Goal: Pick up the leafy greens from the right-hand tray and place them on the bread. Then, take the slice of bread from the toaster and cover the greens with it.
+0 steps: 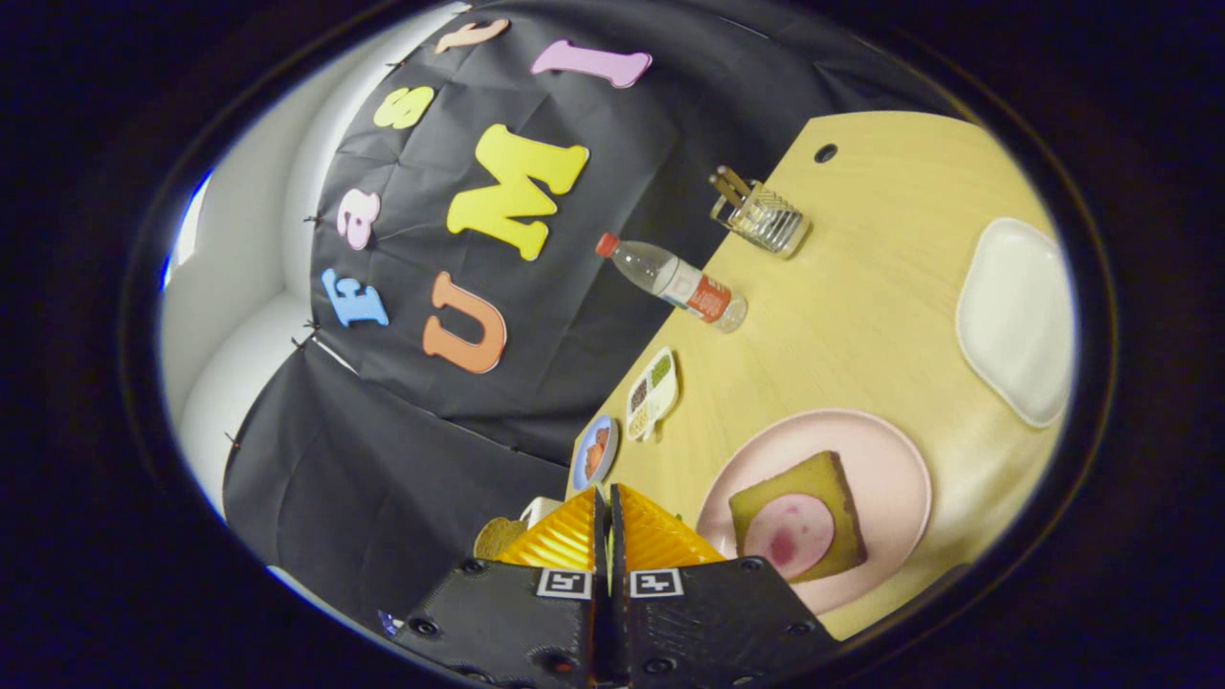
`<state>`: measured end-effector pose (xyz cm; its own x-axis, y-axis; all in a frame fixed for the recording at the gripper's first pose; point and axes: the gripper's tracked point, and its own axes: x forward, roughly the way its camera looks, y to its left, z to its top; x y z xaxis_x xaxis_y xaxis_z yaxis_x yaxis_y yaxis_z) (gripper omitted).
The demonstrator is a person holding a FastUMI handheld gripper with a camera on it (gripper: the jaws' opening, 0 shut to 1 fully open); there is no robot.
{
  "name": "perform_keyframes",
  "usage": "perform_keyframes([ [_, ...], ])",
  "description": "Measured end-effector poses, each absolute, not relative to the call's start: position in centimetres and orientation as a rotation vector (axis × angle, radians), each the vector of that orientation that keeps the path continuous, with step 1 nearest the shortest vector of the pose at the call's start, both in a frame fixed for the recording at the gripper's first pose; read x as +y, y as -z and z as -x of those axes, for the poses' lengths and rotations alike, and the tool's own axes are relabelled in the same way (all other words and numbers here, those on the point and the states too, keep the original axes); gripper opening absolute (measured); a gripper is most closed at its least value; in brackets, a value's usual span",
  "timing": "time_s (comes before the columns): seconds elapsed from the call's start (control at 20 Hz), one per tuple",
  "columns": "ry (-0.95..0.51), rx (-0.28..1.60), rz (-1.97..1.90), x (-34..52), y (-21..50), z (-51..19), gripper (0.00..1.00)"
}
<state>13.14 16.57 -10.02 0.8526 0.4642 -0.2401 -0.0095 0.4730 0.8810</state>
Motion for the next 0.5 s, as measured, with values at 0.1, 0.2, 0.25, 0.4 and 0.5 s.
perform_keyframes([
  [0.1,-0.282,0.509,-1.032,16.4,11.4,-13.2,0.00],
  [0.2,-0.237,0.506,-1.006,15.0,12.8,-13.4,0.00],
  [0.25,-0.219,0.506,-0.993,14.4,13.4,-13.4,0.00],
  [0.4,-0.181,0.542,-0.970,13.4,15.4,-13.1,0.00],
  [0.5,-0.158,0.546,-0.942,12.5,16.3,-12.9,0.00],
])
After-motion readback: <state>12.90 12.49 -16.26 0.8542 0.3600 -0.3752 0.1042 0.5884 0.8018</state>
